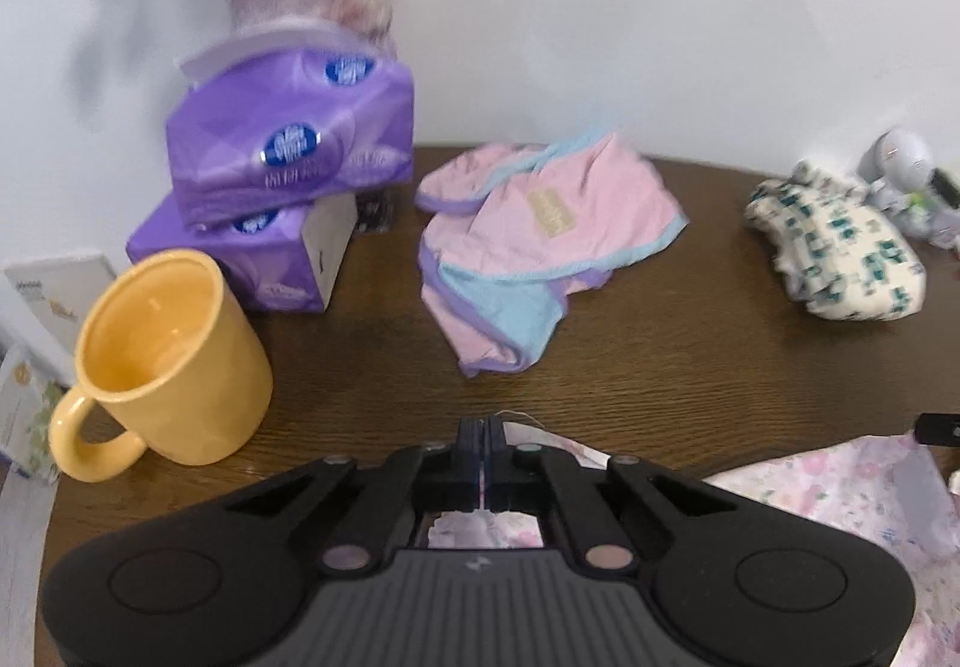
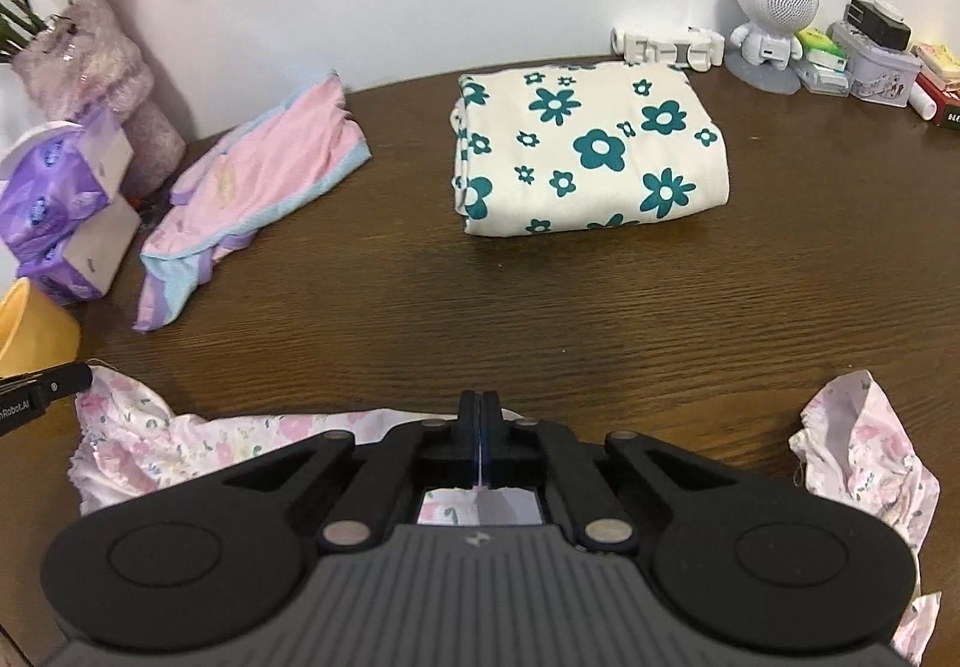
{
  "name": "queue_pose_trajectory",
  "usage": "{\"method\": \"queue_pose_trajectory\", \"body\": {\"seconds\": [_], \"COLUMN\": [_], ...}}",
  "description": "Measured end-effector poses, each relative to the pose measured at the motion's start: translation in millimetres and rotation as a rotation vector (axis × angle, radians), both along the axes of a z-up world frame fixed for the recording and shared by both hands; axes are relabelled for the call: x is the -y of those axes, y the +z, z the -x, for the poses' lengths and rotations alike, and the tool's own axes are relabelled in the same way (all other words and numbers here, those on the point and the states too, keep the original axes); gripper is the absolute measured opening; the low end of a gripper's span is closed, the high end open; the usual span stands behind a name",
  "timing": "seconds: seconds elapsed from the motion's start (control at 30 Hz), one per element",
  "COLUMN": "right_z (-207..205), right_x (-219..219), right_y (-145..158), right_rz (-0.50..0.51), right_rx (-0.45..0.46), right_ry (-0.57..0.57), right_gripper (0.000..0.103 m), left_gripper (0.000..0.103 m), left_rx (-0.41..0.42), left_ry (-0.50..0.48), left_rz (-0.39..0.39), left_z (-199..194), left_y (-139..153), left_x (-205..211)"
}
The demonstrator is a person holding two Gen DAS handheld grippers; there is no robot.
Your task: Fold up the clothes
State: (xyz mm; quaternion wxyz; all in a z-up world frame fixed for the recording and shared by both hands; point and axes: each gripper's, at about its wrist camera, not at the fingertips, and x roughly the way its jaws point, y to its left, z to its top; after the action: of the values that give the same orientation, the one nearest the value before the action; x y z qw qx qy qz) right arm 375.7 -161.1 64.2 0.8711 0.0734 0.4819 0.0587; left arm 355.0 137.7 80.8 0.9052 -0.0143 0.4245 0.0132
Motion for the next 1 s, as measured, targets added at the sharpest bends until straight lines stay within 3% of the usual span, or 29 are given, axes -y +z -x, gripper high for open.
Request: {"method": "queue_pose_trajectory", "body": {"seconds": [0.27, 0.47, 0.7, 1.0], "right_z": [53, 102, 138, 160], "right_x": [17, 25, 35, 42], "right_y": [27, 33, 14, -17], "right_rz": [-0.049, -0.049, -0.051, -0.060], "right_rx": [0.081, 0.115, 0.101, 0.066], "right_ry": [0.032, 0.083, 0.105, 0.116], "right_gripper": [0.000, 0.000, 0.000, 0.000], "left_gripper": [0.000, 0.000, 0.000, 0.000], "left_rx": [0.144, 0.192, 0.161, 0.097], "left_ry": [-0.065, -0.119, -0.165, -0.157], "left_rz": [0.026, 0.004, -0.054, -0.026], "left_z": [78, 138, 180, 196], "left_y": [33, 31, -3, -34], "left_x": [-3, -3, 2, -8]}}
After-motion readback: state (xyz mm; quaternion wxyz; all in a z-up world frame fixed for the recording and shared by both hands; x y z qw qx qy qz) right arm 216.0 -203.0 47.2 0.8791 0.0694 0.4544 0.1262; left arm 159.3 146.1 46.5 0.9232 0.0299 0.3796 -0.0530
